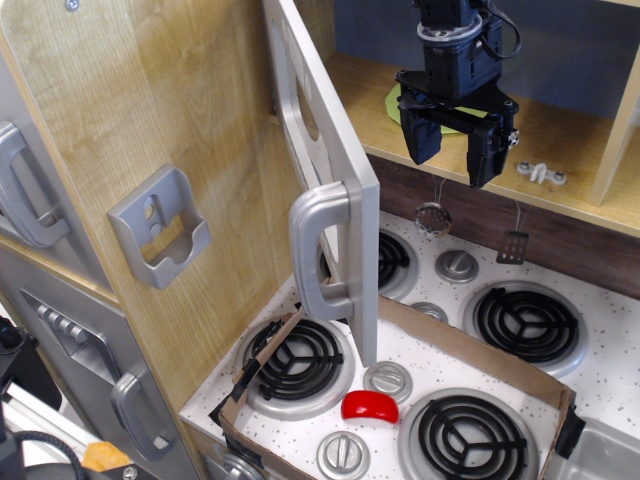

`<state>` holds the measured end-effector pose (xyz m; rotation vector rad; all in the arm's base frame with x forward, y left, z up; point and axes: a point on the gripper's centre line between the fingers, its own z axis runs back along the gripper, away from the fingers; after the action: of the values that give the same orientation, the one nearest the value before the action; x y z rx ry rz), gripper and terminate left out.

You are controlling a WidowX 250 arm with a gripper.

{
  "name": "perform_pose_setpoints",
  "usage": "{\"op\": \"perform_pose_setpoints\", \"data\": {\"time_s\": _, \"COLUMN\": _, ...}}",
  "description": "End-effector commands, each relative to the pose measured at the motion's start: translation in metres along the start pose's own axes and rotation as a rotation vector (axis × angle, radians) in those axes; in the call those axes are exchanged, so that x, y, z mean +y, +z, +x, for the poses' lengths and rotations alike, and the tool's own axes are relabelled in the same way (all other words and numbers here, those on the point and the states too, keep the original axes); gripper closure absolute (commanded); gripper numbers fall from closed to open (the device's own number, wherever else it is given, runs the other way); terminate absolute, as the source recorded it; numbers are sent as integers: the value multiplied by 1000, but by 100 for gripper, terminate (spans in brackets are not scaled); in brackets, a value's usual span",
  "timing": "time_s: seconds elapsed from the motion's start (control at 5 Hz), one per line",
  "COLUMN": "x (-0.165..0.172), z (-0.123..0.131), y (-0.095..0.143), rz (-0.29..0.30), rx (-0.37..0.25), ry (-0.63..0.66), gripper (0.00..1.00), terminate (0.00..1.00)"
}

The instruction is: Close microwave

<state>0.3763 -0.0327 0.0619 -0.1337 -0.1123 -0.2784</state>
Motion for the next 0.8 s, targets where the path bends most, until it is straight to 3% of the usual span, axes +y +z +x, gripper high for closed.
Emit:
{"op": "perform_pose_setpoints", "data": {"time_s": 0.0, "x": 0, "z": 0, "y": 0, "rz": 0, "rx": 0, "ry": 0, "gripper": 0, "terminate": 0}}
{"op": "perform_pose_setpoints", "data": {"time_s": 0.2, "x": 0, "z": -10, "y": 32, "rz": 136, "rx": -57, "ry": -71, "gripper": 0, "terminate": 0}}
{"op": "perform_pose_setpoints", "data": {"time_s": 0.6, "x": -7, "z": -7, "y": 87, "rz": 272, "rx": -90, "ry": -95, "gripper": 0, "terminate": 0}}
